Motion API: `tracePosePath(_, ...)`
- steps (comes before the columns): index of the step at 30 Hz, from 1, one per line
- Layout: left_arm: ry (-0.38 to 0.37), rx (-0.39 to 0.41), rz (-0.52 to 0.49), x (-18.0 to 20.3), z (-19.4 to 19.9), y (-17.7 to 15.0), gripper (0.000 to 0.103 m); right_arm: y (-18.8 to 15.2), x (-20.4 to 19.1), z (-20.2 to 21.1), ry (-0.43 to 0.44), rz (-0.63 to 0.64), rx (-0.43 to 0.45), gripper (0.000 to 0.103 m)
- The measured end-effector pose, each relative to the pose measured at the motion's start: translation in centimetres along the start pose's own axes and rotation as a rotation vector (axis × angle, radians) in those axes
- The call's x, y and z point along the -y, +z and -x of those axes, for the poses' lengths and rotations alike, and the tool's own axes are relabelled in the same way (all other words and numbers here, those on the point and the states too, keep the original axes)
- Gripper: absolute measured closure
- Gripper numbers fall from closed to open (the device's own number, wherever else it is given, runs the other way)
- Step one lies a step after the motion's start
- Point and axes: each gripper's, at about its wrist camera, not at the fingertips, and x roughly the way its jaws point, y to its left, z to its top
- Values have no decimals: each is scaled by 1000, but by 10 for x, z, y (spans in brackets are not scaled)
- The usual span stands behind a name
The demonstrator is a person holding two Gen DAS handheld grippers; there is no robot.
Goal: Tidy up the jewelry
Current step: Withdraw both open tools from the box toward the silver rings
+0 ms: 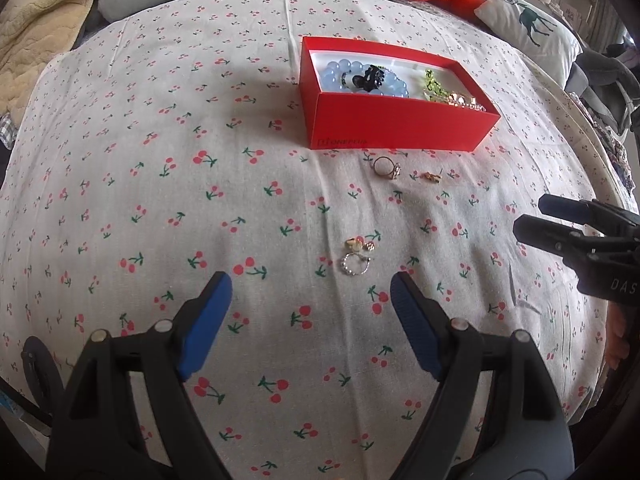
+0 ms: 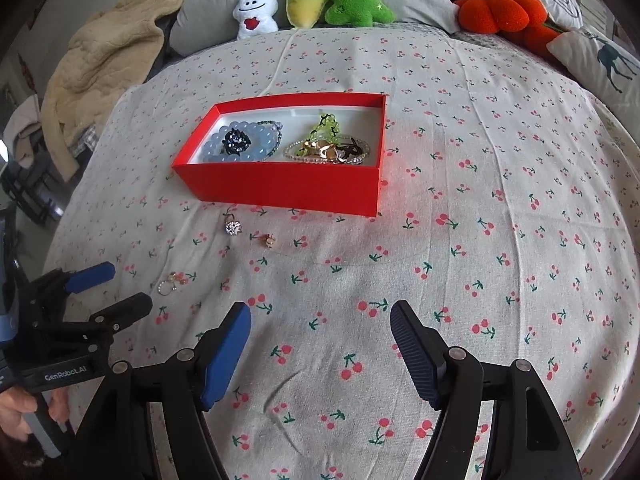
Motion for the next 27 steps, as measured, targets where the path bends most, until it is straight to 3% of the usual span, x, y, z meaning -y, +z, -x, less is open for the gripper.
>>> tracePosePath(14,32,25,-109,-3,-4,-25,21,-30,0,-19,-40,67,-59,28)
tracePosePath(19,-21,54,-133,2,-2,-26,22,-32,-4,-21,-62,101,-54,23)
tracePosePath(23,-103,80,-144,9,-2,-19,39,-33,-6,-23,-70,110,-52,21)
tracePosePath(27,-111,85,-173,17,-10,-13,47,-33,-6,-22,-68,112,-51,21)
